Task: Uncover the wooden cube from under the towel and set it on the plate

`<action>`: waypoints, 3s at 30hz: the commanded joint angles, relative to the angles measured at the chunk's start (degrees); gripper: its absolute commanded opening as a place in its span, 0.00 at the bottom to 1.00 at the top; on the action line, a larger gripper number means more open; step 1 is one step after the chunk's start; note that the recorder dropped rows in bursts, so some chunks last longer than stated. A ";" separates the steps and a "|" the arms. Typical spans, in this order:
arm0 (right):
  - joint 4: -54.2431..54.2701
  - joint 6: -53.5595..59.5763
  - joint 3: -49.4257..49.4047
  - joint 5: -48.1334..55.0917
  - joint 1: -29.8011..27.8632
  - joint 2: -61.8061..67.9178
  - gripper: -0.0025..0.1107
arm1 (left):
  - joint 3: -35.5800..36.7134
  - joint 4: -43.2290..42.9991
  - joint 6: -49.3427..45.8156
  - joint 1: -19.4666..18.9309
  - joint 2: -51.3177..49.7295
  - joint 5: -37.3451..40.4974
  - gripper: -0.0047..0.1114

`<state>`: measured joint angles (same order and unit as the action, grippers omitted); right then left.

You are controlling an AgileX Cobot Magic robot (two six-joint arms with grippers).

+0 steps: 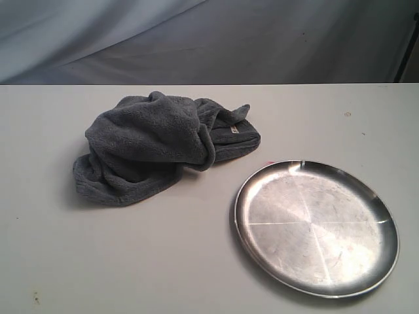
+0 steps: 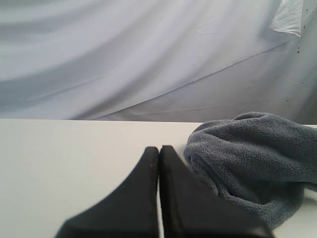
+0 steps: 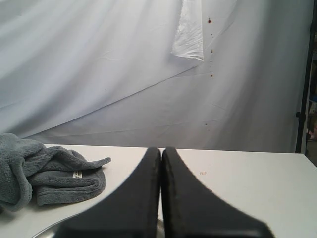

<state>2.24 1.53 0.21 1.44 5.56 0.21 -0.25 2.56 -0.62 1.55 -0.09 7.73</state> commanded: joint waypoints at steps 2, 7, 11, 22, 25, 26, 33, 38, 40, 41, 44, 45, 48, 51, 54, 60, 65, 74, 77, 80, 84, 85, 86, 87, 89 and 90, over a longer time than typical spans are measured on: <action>-0.96 0.12 -0.21 -0.56 -0.32 -0.21 0.02 | 0.25 -0.04 0.15 0.05 0.09 -0.12 0.05; -0.96 0.12 -0.21 -0.56 -0.32 -0.21 0.02 | 0.25 -0.04 0.04 0.05 0.09 -0.12 0.05; -0.96 0.12 -0.21 -0.56 -0.32 -0.21 0.02 | 0.25 -0.04 0.04 0.05 0.09 -0.12 0.05; -0.96 0.12 -0.21 -0.56 -0.32 -0.21 0.02 | 0.25 -0.04 0.15 0.05 0.09 -0.12 0.05; -0.96 0.12 -0.21 -1.14 -0.32 -0.21 0.02 | 0.25 -0.04 0.15 0.05 0.09 -0.12 0.05; -0.84 -0.03 -0.21 -1.44 -0.32 -0.21 0.02 | 0.25 -0.04 0.15 0.05 0.09 -0.12 0.05; 5.87 -0.29 -0.21 -2.40 -0.32 -0.21 0.02 | 0.25 -0.04 0.03 0.05 0.09 -0.12 0.05; 9.07 -0.29 -0.21 -2.40 -0.32 -0.21 0.02 | 0.25 -0.04 0.03 0.05 0.09 -0.12 0.05; 11.20 -0.29 -0.21 -2.49 -0.32 -0.21 0.02 | 0.25 -0.04 0.03 0.05 0.09 -0.12 0.05; 12.47 -0.29 -0.21 -2.92 -0.32 -0.21 0.02 | 0.25 -0.04 0.03 0.05 0.09 -0.12 0.05; 15.28 -0.29 -0.21 -5.54 -0.32 -0.21 0.02 | 0.25 -0.04 0.15 0.05 0.09 -0.12 0.05; 15.95 -0.29 -0.21 -6.79 -0.32 -0.21 0.02 | 0.25 -0.04 0.15 0.05 0.09 -0.12 0.05; 16.83 -0.29 -0.21 -9.29 -0.32 -0.21 0.02 | 0.25 -0.04 0.15 0.05 0.09 -0.12 0.05; 16.57 -0.29 0.74 -9.29 -0.32 -0.21 0.02 | 0.25 -0.04 0.15 0.05 0.09 -0.12 0.05; 16.28 -0.29 3.35 -9.16 -0.32 -0.21 0.02 | 0.25 -0.04 0.15 0.05 0.09 -0.12 0.05; 6.80 -0.12 10.88 -9.16 -0.32 -0.21 0.02 | 0.25 -0.04 0.04 0.05 0.09 -0.12 0.05; 1.75 2.12 15.26 -8.73 -0.32 -0.21 0.02 | 0.25 -0.04 0.04 0.05 0.09 -0.12 0.05; -0.82 2.88 15.26 -9.98 0.65 -0.21 0.02 | 0.25 -0.04 0.15 0.05 0.09 -0.12 0.05; -0.82 2.73 15.26 -6.82 0.65 -0.21 0.02 | 0.25 -0.04 0.15 0.05 0.09 -0.12 0.05; -0.82 2.73 15.26 -1.84 0.65 -0.21 0.02 | 0.25 -0.04 0.15 0.05 0.09 -0.12 0.05; 0.11 2.73 15.31 2.67 0.65 2.28 0.02 | 0.25 -0.04 0.03 0.05 0.09 -0.12 0.05; 0.25 2.73 15.84 4.67 0.65 3.38 0.02 | 0.25 -0.04 0.03 0.05 0.09 -0.12 0.05; 0.25 2.73 16.71 7.11 0.65 4.67 0.02 | 0.25 -0.04 0.03 0.05 0.09 -0.12 0.05; 0.25 2.73 17.73 9.33 0.65 6.05 0.02 | 0.25 -0.04 0.03 0.05 0.09 -0.12 0.05; 0.25 2.73 19.94 12.82 0.65 9.17 0.02 | 0.25 -0.04 0.03 0.05 0.09 -0.12 0.05; 0.34 2.73 20.83 14.07 0.65 10.50 0.02 | 0.25 -0.04 0.03 0.05 0.09 -0.12 0.05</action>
<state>2.47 3.89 18.46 10.94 5.95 7.32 -0.25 2.56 -0.62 1.55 -0.09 7.73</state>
